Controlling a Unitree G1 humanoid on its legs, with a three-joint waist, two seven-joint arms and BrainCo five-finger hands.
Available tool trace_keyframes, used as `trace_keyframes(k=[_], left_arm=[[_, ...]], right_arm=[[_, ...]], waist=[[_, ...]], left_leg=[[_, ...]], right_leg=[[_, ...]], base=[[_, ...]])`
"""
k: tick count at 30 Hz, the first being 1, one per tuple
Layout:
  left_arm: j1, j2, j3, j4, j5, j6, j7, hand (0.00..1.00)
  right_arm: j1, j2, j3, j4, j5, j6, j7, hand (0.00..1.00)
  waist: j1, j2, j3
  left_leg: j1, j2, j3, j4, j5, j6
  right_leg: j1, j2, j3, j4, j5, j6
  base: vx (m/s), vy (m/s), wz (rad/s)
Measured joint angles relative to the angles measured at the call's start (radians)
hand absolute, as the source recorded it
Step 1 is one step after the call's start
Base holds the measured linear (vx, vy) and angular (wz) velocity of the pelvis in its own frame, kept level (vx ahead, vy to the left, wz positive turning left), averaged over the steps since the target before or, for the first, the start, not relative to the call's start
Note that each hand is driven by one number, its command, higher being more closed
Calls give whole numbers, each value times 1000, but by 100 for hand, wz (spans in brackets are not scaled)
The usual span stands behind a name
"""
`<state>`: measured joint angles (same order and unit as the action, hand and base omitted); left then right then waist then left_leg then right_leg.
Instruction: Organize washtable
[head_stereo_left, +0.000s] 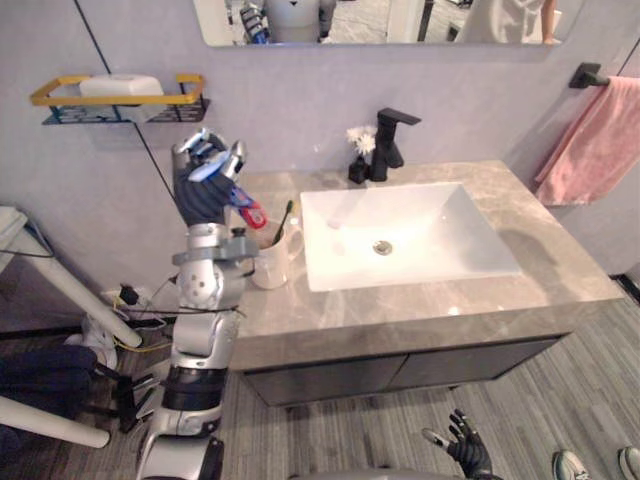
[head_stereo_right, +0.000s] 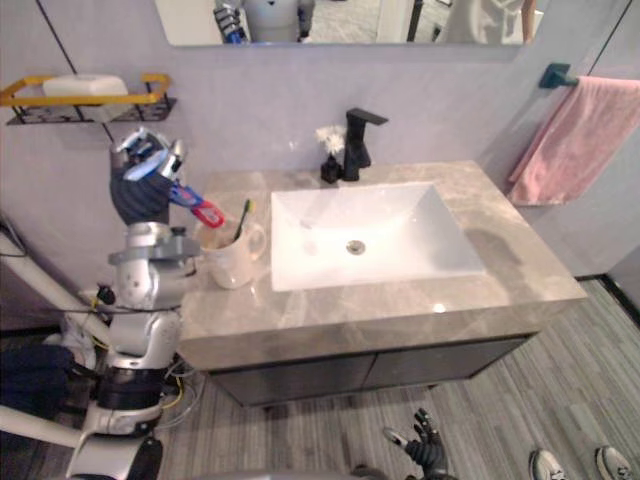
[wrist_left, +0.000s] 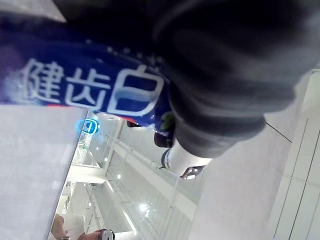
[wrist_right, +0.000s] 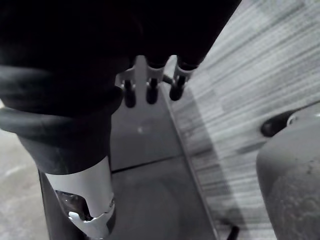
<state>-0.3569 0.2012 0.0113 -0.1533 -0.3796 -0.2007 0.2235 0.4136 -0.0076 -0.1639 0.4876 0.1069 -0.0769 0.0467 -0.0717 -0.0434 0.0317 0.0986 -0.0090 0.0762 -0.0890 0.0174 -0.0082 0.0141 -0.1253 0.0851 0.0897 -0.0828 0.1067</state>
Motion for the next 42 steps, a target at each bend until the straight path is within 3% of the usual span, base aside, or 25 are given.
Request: trace_keyframes(k=[14, 15, 33, 42], left_arm=[[14, -20, 0, 87, 10, 22, -4, 100], [28, -28, 0, 87, 12, 22, -5, 0], [58, -52, -4, 115, 28, 30, -6, 0], [90, -38, -1, -138, 88, 12, -5, 0]], right_arm=[[-17, 0, 4, 48, 5, -3, 0, 0], [-18, 0, 4, 48, 5, -3, 0, 0], [-43, -1, 3, 115, 5, -4, 1, 0], [-45, -1, -3, 117, 5, -4, 9, 0]], waist=[[0, -2, 15], [0, -2, 15], [3, 0, 14], [8, 12, 13]], left_leg=[[3, -2, -6, -2, -1, -1], [3, -2, -6, -2, -1, -1], [8, -2, -8, -2, -1, 0], [16, -2, -18, -1, -1, -1]], right_leg=[[-2, -1, -2, 15, -13, 0], [-2, -1, -2, 14, -13, 0], [4, -1, -2, 14, -13, 0], [18, -2, -8, 12, -13, 0]], base=[[1, -5, 2], [0, 0, 0], [0, 0, 0], [0, 0, 2]])
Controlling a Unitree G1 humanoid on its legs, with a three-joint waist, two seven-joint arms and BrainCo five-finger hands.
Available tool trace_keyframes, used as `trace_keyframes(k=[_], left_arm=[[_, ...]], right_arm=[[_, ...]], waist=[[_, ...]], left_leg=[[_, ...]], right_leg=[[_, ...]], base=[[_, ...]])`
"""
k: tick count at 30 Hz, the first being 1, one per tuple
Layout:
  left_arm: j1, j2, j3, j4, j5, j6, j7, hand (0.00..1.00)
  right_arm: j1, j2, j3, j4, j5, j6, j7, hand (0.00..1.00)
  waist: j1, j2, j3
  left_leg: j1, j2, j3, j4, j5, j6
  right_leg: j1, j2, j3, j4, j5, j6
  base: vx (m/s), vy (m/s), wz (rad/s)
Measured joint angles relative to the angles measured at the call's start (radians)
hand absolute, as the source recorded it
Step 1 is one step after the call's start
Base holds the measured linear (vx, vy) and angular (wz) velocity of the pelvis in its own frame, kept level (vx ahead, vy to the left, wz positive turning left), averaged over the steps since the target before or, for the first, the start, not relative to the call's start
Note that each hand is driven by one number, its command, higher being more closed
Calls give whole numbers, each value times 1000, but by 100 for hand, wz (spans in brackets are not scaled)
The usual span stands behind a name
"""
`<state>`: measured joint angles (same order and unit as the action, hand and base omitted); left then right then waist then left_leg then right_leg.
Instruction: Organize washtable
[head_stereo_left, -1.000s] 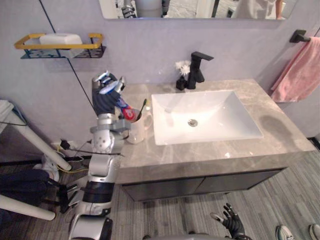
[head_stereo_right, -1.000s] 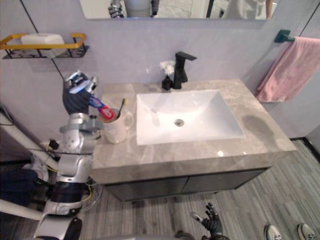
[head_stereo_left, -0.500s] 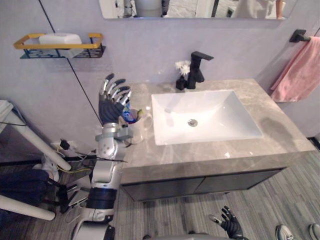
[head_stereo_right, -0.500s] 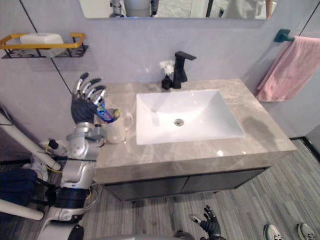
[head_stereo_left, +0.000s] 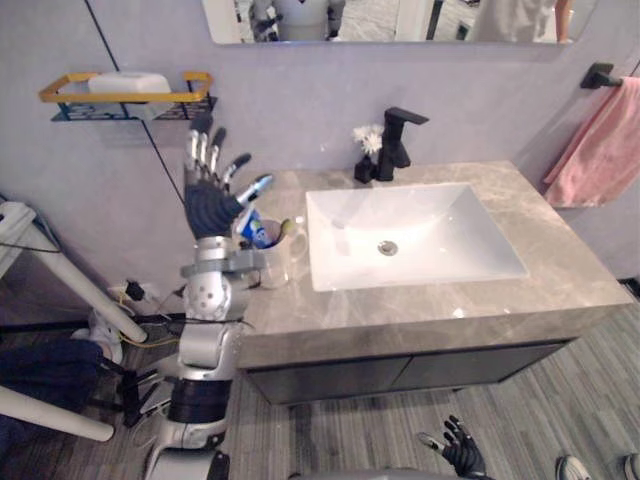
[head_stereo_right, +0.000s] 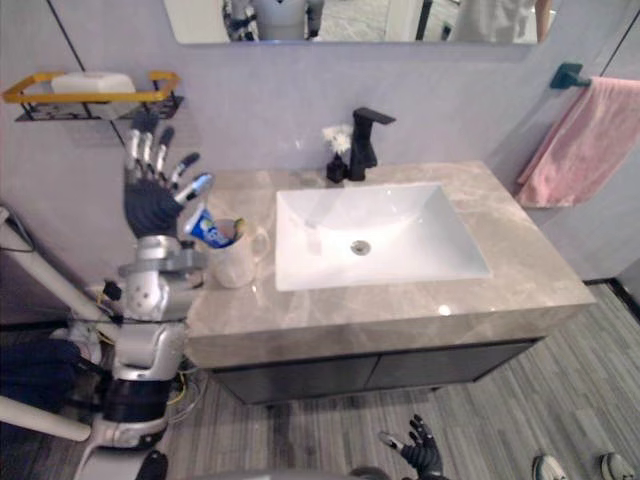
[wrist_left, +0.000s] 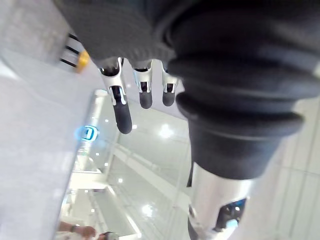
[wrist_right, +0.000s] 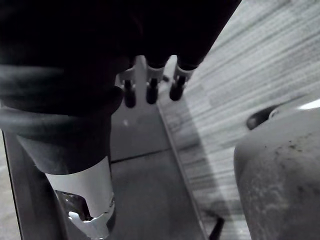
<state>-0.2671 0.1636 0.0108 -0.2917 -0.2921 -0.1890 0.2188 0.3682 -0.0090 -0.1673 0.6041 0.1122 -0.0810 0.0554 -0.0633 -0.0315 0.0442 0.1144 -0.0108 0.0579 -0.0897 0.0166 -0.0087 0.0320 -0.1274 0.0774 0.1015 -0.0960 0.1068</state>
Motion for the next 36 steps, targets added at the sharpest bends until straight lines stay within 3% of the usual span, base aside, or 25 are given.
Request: trace_keyframes(k=[5, 11, 12, 17, 21, 28, 36], left_arm=[[152, -19, 64, -163, 8, -39, -1, 0], [428, -119, 106, -244, -28, -56, -5, 0], [461, -137, 105, -244, -34, -55, -13, 100], [557, -181, 85, -216, -65, -47, -53, 100], [574, -197, 26, -116, -73, -11, -97, 100], [574, -218, -52, 0, -108, 20, -152, 100], [481, -218, -175, 116, -107, 34, -154, 100]], right_arm=[[1, -1, -2, -1, 0, 0, 10, 0], [17, 2, -1, -3, -1, 0, 10, 0], [19, 2, 0, -4, -1, -1, 10, 0], [29, 1, 4, -39, -1, -2, 10, 0], [33, 1, 27, -40, -1, -5, 10, 0], [28, 1, 29, -41, -1, -7, 8, 0], [30, 0, 29, -41, -1, -8, 1, 0]], waist=[[7, 17, 3], [42, 18, 3], [50, 17, 3], [55, 12, 2], [78, 8, 0], [80, -1, -2], [80, -2, -2]], left_leg=[[5, -2, -8, -1, 0, 0], [5, 4, -25, -2, 0, -2], [5, 6, -27, -3, -3, -6], [5, 9, -28, -3, -2, -7], [4, 11, -28, -3, -2, -7], [3, 11, -26, -3, -2, -7], [4, 19, -2, -3, -9, -17]], right_leg=[[10, 0, -18, 0, -1, -1], [19, -1, -43, -1, -4, -2], [19, -1, -47, -1, -5, -2], [35, 0, -58, -2, -7, -3], [35, 1, -64, -1, -8, -3], [36, 0, -66, -1, -10, -3], [26, 3, -47, 2, -11, -5]], base=[[-19, -18, 5], [-25, -24, 12], [-41, -25, 8], [-23, -18, 6], [-10, -10, 2], [0, 0, 0], [-11, -8, -6]])
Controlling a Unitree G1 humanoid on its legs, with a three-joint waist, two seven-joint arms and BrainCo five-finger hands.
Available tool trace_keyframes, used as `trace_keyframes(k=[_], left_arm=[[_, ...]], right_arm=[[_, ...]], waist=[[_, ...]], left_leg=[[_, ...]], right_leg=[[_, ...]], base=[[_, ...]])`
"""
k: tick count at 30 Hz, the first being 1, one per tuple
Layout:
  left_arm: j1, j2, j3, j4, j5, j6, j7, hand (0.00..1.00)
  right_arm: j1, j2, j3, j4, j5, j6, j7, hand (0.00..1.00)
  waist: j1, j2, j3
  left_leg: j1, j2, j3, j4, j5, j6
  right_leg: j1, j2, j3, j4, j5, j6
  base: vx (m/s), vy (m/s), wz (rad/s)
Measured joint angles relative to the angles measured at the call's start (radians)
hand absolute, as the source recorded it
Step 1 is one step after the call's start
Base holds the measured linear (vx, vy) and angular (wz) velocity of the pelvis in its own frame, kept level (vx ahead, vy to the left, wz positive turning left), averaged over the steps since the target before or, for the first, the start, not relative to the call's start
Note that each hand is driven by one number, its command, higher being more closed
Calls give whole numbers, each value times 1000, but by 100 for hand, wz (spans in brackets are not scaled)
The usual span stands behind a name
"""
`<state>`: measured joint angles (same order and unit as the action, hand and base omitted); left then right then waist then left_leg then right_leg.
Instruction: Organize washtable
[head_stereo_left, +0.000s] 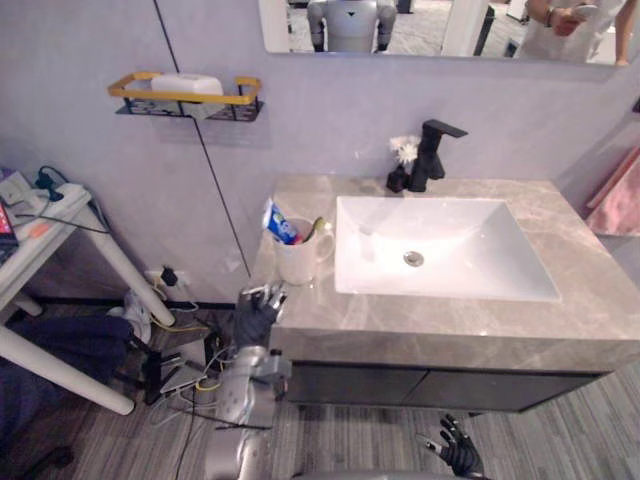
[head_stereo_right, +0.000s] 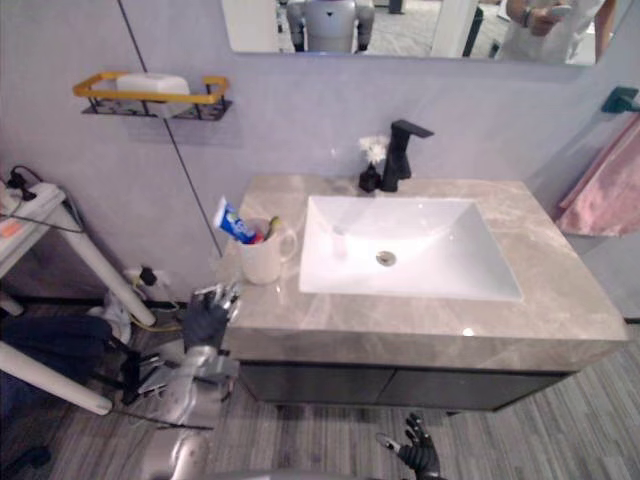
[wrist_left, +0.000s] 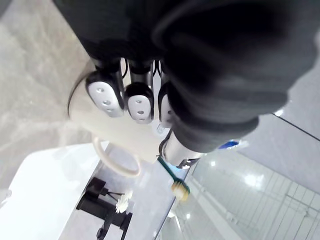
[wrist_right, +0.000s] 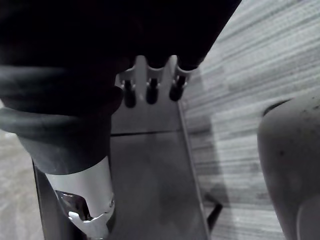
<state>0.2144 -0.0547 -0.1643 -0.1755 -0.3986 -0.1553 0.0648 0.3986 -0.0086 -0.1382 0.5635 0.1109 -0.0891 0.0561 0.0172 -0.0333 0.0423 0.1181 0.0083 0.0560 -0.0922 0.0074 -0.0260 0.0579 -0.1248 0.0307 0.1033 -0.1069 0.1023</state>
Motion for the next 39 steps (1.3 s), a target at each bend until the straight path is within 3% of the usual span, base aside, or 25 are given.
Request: trace_keyframes(k=[16, 28, 31, 39], left_arm=[[-194, 8, -37, 146, 18, 5, 30, 100], [-270, 57, 22, 193, 47, 4, 71, 100], [-280, 80, 44, 229, 50, 1, 71, 100], [-308, 108, 91, 254, 57, -10, 71, 100]], right_arm=[[-4, -1, -10, 1, 0, 0, -13, 0], [-48, -21, -22, 1, 0, -1, -13, 0], [-63, -20, -21, 2, 0, -2, -12, 0], [-87, -21, -20, 12, 0, -13, -11, 0]], waist=[[-4, -27, 10], [-15, -50, 52], [-30, -49, 57], [-31, -38, 70]], left_leg=[[-18, 14, 32, 26, -18, -10], [-59, 10, 46, 44, -25, -4], [-61, 9, 42, 45, -24, -2], [-72, 8, 34, 54, -24, -1]], right_leg=[[-33, 18, 32, 7, -4, -6], [-83, 20, 58, 15, -1, -6], [-81, 19, 57, 9, 0, -6], [-79, 20, 54, -19, 22, -10]], base=[[6, -13, -6], [-5, -5, -5], [0, 0, 0], [-13, -1, -1]])
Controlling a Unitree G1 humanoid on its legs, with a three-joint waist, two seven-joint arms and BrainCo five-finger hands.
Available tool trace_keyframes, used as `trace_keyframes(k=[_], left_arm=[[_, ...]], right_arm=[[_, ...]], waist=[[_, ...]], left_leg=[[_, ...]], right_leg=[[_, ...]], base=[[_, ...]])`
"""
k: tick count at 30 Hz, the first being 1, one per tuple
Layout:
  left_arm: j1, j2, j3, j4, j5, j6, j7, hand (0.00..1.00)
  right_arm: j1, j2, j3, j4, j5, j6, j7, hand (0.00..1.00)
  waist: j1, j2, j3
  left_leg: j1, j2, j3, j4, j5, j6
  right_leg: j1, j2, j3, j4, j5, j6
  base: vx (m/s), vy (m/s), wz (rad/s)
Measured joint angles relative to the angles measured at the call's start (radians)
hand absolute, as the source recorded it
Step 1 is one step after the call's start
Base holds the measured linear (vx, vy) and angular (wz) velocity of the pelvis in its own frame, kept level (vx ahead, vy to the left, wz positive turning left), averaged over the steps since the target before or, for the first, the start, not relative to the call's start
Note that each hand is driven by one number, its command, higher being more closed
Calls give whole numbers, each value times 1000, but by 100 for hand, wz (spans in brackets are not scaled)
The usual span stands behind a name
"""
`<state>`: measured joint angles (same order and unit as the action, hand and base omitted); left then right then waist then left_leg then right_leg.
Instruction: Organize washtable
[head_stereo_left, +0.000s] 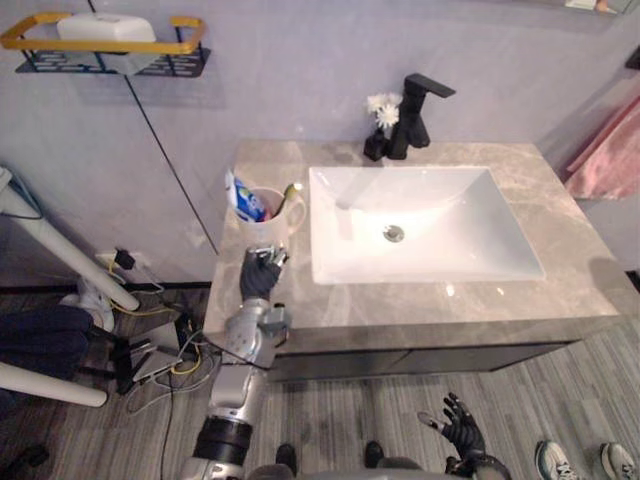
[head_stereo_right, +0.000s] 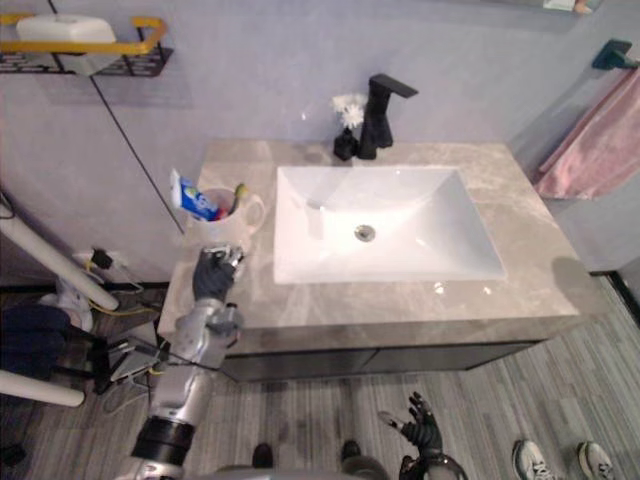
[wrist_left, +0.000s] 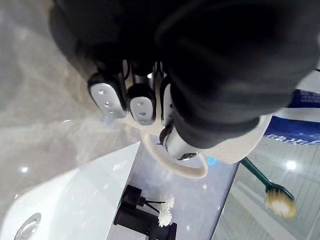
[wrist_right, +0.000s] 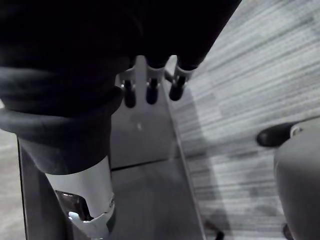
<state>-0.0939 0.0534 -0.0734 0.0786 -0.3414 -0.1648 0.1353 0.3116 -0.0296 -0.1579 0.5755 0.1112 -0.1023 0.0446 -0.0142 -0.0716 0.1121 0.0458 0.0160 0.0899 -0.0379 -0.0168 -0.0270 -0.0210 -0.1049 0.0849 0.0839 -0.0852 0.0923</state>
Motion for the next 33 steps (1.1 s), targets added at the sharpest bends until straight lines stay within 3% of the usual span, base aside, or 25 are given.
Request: trace_keyframes(k=[14, 33], left_arm=[[-1, 16, 25, 10, 1, -40, -6, 100], [-152, 88, 25, 49, 8, -42, 23, 100]], right_arm=[[-17, -20, 20, 37, -1, -3, 2, 0], [-68, -32, 19, 39, -2, -4, 1, 0]], waist=[[-1, 4, 4], [-14, -2, 64]], left_leg=[[2, -6, -3, -15, 1, 1], [-33, -8, 9, -11, 1, 1]], right_leg=[[19, 0, -3, -55, 24, 0], [-21, 0, 12, -56, 34, -1]], base=[[-14, -1, -1], [-2, -3, -1]])
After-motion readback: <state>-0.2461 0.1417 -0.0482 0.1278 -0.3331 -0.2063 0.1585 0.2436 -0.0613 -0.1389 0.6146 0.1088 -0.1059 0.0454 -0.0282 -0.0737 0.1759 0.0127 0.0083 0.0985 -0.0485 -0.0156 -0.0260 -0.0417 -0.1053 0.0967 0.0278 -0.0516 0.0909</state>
